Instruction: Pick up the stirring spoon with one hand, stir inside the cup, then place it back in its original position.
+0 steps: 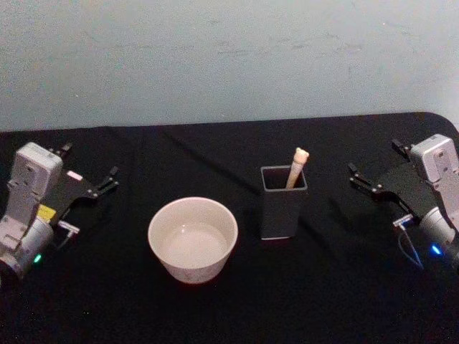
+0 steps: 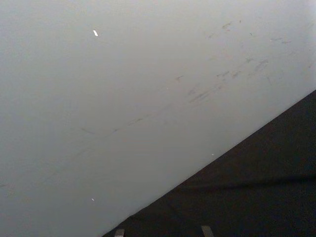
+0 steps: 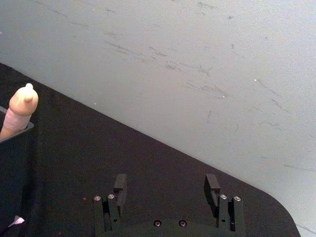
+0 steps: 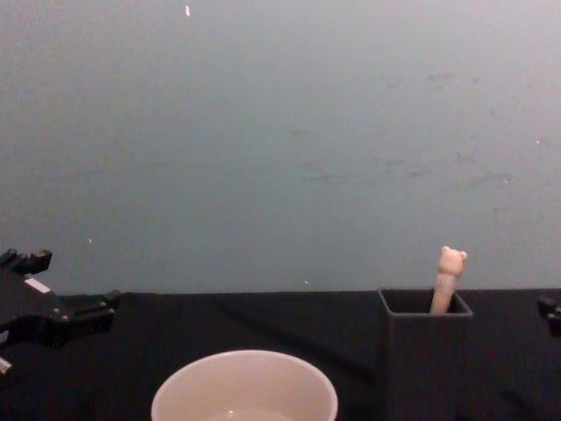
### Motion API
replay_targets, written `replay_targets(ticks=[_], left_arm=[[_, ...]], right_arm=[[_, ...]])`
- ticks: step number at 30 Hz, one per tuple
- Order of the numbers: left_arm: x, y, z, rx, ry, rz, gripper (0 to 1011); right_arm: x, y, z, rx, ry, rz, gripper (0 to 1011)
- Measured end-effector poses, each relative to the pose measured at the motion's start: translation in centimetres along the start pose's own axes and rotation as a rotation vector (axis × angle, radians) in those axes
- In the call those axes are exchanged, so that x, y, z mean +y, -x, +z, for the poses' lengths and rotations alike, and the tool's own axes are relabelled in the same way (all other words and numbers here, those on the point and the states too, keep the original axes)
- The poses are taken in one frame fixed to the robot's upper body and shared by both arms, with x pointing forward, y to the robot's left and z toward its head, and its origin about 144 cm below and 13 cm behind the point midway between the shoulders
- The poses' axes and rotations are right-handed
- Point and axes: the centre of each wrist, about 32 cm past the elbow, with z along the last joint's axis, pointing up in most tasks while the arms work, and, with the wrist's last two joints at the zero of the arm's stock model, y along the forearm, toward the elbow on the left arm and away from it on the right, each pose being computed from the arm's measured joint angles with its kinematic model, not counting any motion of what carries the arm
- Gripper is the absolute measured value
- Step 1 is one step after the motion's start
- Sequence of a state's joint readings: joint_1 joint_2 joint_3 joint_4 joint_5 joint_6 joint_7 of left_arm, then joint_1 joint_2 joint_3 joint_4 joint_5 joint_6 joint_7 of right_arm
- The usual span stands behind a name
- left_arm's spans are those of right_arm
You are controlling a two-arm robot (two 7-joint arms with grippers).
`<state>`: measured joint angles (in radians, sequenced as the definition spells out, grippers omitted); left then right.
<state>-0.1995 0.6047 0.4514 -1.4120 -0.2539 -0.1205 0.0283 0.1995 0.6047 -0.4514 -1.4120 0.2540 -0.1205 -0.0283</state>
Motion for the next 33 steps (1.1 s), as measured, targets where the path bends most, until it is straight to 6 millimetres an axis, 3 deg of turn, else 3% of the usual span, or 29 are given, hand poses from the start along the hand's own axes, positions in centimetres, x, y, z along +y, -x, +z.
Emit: replay_targets(ticks=[33], left_arm=[[0.0, 0.0, 0.0, 0.0, 0.0, 0.0, 1001]], right_arm=[[0.0, 0.0, 0.0, 0.0, 0.0, 0.0, 1002]])
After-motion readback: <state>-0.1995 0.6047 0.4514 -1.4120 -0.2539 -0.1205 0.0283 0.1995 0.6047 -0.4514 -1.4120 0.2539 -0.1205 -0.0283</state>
